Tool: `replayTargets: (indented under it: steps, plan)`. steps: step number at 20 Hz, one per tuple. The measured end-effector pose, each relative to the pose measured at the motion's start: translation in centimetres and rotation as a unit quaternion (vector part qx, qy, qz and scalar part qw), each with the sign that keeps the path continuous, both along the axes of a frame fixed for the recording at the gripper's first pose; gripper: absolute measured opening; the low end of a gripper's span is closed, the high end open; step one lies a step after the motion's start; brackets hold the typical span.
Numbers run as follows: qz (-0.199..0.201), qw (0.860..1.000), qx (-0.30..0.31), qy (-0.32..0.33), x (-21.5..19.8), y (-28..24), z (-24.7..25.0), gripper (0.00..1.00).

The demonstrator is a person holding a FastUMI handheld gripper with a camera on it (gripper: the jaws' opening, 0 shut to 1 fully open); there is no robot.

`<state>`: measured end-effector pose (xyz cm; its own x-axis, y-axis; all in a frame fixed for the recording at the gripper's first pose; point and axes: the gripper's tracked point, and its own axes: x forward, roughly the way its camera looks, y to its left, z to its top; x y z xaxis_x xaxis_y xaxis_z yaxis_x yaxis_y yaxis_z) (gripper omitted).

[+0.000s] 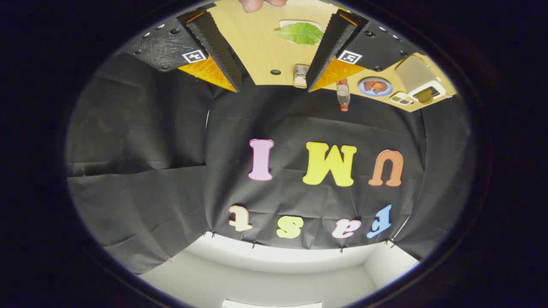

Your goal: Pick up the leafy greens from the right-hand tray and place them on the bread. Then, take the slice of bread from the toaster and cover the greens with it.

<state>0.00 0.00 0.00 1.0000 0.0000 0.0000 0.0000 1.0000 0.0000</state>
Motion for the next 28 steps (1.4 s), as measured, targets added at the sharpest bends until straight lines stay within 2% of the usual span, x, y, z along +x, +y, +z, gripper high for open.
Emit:
replayTargets:
  steps: [9, 16, 22, 28]
  plan:
    - [0.011, 0.999, 0.030, 0.014, 0.8, -1.2, -0.8, 0.95]
    - [0.017, 0.997, 0.047, 0.055, 1.9, -2.8, -5.2, 0.95]
    - [0.061, 0.988, 0.069, 0.125, 4.4, -1.1, -13.3, 0.95]
    - [0.089, 0.967, 0.075, 0.225, 9.5, 1.4, -24.7, 0.96]
